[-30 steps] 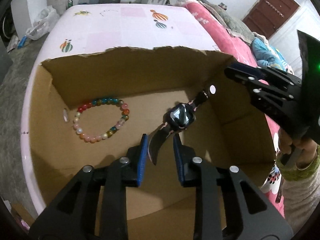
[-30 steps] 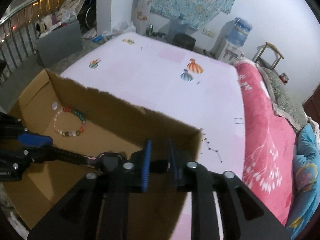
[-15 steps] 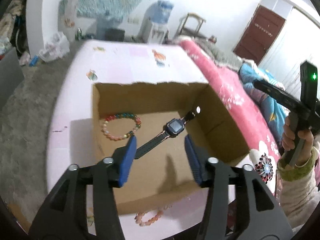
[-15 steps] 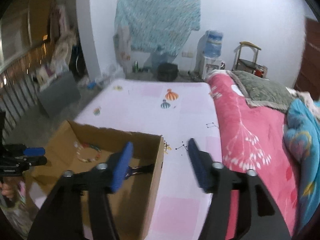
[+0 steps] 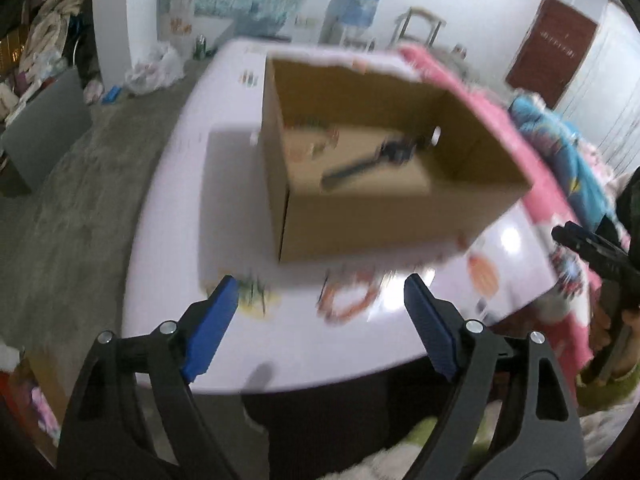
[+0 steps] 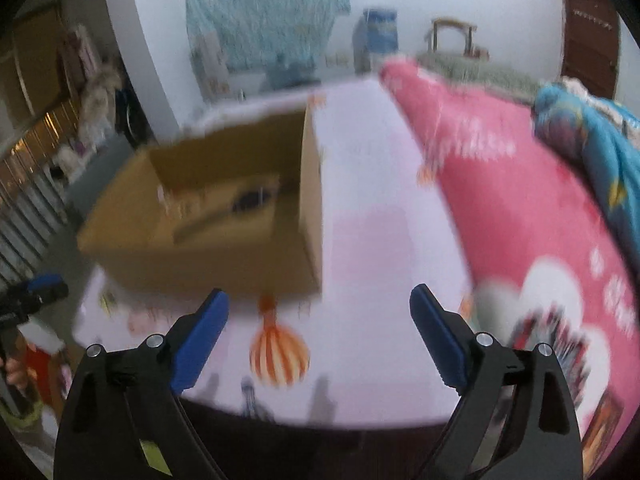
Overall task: Organize jewelry
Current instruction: 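Move both tools back toward the pink bead bracelet on the table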
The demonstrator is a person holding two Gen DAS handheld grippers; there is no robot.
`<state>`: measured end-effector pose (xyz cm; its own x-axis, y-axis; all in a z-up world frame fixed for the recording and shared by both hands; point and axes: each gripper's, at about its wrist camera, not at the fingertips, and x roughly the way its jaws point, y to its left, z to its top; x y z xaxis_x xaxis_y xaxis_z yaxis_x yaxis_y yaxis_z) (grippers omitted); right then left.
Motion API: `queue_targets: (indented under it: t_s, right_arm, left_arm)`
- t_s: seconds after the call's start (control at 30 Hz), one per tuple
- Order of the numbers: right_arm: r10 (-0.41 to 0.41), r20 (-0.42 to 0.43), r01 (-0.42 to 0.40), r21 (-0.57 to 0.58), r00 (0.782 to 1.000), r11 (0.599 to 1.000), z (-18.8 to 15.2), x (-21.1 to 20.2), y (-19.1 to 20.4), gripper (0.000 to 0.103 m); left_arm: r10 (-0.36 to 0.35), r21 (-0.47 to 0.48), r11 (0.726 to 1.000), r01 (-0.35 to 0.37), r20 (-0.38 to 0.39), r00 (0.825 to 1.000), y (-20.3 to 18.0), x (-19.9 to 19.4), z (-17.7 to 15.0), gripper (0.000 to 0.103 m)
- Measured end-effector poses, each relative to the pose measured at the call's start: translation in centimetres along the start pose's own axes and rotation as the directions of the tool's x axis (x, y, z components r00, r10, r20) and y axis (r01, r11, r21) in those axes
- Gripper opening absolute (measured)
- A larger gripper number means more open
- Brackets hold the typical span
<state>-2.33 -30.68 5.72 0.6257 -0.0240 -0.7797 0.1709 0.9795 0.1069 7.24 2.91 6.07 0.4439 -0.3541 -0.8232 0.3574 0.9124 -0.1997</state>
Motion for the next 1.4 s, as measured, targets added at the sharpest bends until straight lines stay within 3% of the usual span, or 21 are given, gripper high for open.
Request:
queue_targets:
  t_s: [0.17,0.47,0.67,1.0,1.23,1.4]
  right_arm:
    - [-0.028,-0.115,0.024,-0.041,0.993,0.999,-4.1,3.7,2.5,0.089]
    - [-0.096,-0.169,0.083,-0.083,0.981,0.993,-4.9,6.8,3.5,0.089]
    - [-0.132,-0.153,0.118,-0.097,0.979,0.988,-5.1,7.1,3.4,0.096]
    - [-0.119,-0.142,0.103,-0.117,0.983,0.988,-5.4,7.2,3.3,0.096]
    - [-0.068,-0.14,0.043,-0.177,0.988,0.983,-5.6,6.4,3.1,0.096]
    - [0.001,-0.059,-0.012,-0.182,0.998,0.983,-5.0,3.7,2.8,0.096]
  left_arm:
    - [0.075,0.024,0.997,-0.073,-0.071,0.995,-0.4,3.2,-2.6,0.081]
    - [0.196,0.117,0.977,-0.18,-0.141,0.97,-0.9,7.0,-3.8,0.084]
    - [0.206,0.112,0.975,-0.192,-0.136,0.969,-0.8,7.9,-3.8,0.094]
    - [0.21,0.13,0.973,-0.193,-0.137,0.968,-0.9,8.4,-3.7,0.096]
    - [0.23,0.151,0.966,-0.21,-0.133,0.964,-1.2,8.8,-3.8,0.096]
    - [0.233,0.172,0.962,-0.214,-0.099,0.967,-1.8,8.4,-4.4,0.096]
